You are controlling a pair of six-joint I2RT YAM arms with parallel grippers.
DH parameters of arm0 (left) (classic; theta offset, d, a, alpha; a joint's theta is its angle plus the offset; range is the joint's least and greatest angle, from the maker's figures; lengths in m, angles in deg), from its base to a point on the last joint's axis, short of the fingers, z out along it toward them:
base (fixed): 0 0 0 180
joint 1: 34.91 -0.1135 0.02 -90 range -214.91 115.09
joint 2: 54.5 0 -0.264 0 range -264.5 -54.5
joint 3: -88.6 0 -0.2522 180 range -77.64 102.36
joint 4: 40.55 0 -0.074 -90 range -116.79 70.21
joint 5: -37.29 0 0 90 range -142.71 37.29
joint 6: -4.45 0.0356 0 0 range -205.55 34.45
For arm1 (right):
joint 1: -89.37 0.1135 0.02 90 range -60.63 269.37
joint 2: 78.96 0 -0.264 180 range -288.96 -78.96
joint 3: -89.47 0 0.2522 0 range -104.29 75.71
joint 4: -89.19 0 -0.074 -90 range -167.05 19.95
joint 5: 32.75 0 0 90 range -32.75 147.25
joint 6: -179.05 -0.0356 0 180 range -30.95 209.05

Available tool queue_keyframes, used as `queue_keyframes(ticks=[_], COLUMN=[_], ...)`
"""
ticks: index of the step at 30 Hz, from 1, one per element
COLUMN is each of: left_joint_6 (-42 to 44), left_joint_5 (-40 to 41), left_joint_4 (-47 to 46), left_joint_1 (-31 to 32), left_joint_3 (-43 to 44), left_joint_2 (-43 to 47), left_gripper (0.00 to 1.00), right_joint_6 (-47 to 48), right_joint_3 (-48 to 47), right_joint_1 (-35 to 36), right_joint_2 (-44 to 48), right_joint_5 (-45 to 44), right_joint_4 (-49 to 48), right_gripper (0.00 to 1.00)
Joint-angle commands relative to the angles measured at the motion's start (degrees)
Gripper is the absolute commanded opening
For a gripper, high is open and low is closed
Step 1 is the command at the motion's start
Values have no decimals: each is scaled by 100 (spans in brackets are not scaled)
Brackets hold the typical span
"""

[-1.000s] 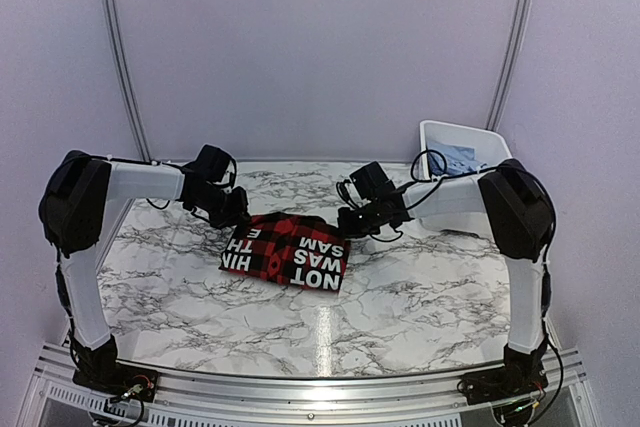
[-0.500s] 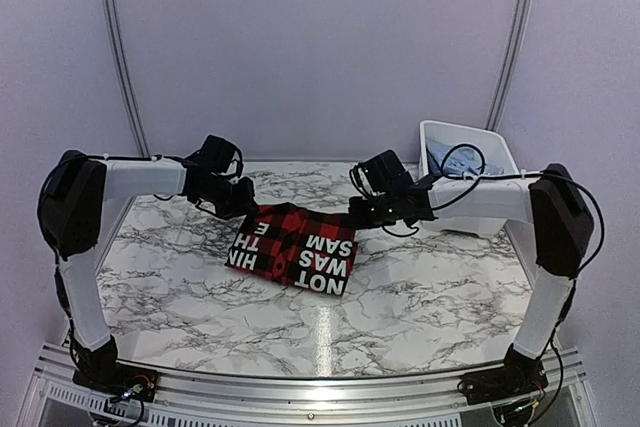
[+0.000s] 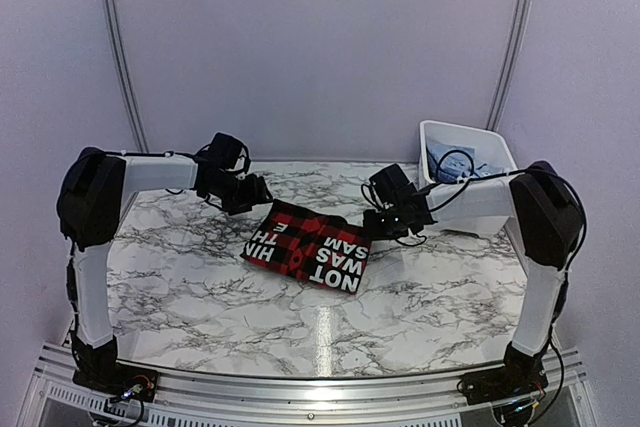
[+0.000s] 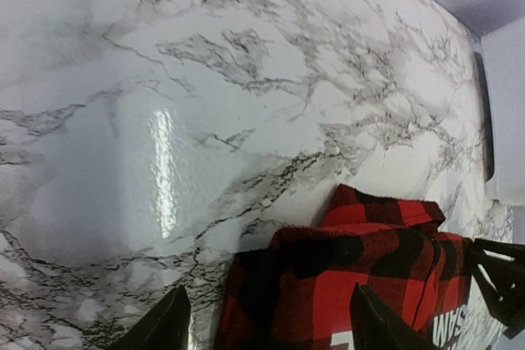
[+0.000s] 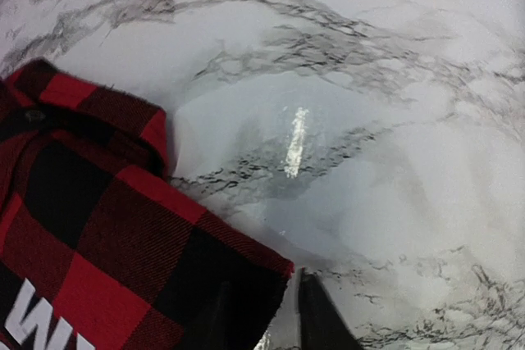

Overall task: Fold and stack the long sleeve shirts
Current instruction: Fold the 2/3-rectangle-folded shirt at the center of the board, then smooth out the square-folded shirt at the center of the board.

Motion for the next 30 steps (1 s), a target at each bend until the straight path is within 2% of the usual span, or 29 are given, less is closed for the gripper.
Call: queue_keyframes(ticks=[1, 4, 11, 16, 21, 24, 30], left_joint_6=[217, 232, 290, 9, -417, -739, -1139], left_joint_5=[208, 42, 3, 166, 373, 380, 479], left_joint_4=[155, 155, 59, -320, -523, -706, -813], left_joint_1=[-190, -189, -27, 166, 523, 770, 1345], left_joint_3=[-326, -863, -1667, -2171, -2657, -3074, -3583], left_joint_2=[768, 1078, 1166, 1329, 1592, 1832, 2466], left_gripper=[71, 70, 46, 36, 25, 21, 20], right_joint_6=[65, 78, 89, 181, 223, 206, 181], right_joint_3=[-331, -487, -1065, -1454, -1444, -1255, -740], right_joint_1=[175, 449, 1014, 1265, 1342, 1343, 1454], right_joint_2=[456, 597, 366, 31, -118, -84, 210], right_joint_5=[-286, -542, -226, -147, -56, -13, -63], right_joint_4=[340, 522, 437, 498, 490, 450, 433], right_gripper=[37, 38, 37, 36, 35, 35, 34])
